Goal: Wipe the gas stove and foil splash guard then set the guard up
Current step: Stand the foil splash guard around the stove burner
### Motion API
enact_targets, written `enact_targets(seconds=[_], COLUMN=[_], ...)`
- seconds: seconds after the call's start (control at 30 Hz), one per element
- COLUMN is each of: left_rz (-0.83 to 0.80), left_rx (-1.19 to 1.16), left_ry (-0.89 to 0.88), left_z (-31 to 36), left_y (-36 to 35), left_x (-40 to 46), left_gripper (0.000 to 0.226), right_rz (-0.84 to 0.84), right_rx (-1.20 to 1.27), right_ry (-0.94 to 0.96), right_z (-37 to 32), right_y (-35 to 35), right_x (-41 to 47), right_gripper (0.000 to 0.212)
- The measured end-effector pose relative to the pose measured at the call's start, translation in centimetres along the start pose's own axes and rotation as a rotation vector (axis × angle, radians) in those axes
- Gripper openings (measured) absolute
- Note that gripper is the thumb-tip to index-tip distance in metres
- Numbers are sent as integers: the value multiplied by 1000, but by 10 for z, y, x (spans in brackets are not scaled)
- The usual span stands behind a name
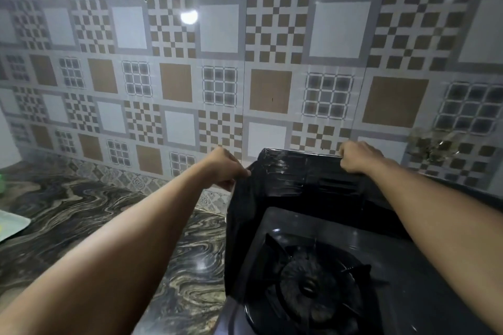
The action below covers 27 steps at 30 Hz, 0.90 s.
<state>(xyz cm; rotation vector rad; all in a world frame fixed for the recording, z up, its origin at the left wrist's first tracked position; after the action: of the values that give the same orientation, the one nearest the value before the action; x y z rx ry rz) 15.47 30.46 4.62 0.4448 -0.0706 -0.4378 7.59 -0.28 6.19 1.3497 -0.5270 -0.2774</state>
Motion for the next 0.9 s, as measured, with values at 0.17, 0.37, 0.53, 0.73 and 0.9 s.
enact_targets(seconds=[0.17, 0.37, 0.53, 0.73, 0.9], left_rz=[-41, -245, -346, -282, -367], left_rx=[-126, -369, -710, -809, -765], left_ry=[-13, 130, 220, 248, 291], left_z=[-13, -37, -41, -38, -50], left_y=[-11, -33, -51, -68, -70], left_x=[13, 22, 25, 29, 19], left_gripper=[19, 33, 48, 49, 94], right_rz=[-33, 36, 85, 168, 185], right_rx=[19, 132, 283, 336, 318], right_ry=[9, 57, 203, 188, 148], right_z=[-18, -56, -90, -114, -110], right_y=[-13, -16, -11, -16, -20], right_x=[5, 20, 29, 27, 29], right_gripper=[12, 21, 24, 17, 20])
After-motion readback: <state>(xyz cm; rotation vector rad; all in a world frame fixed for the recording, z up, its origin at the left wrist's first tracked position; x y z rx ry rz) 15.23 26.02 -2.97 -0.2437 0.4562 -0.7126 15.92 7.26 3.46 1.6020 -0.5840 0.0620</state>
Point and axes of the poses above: each hand's wrist, its own x-axis towards the middle knuckle, its own y-axis out of the back of the hand, z = x × y, the point moved 3 cm from there along x, towards the middle knuckle, and after that the axes turned 10 degrees about -x, right-handed, at the moved point
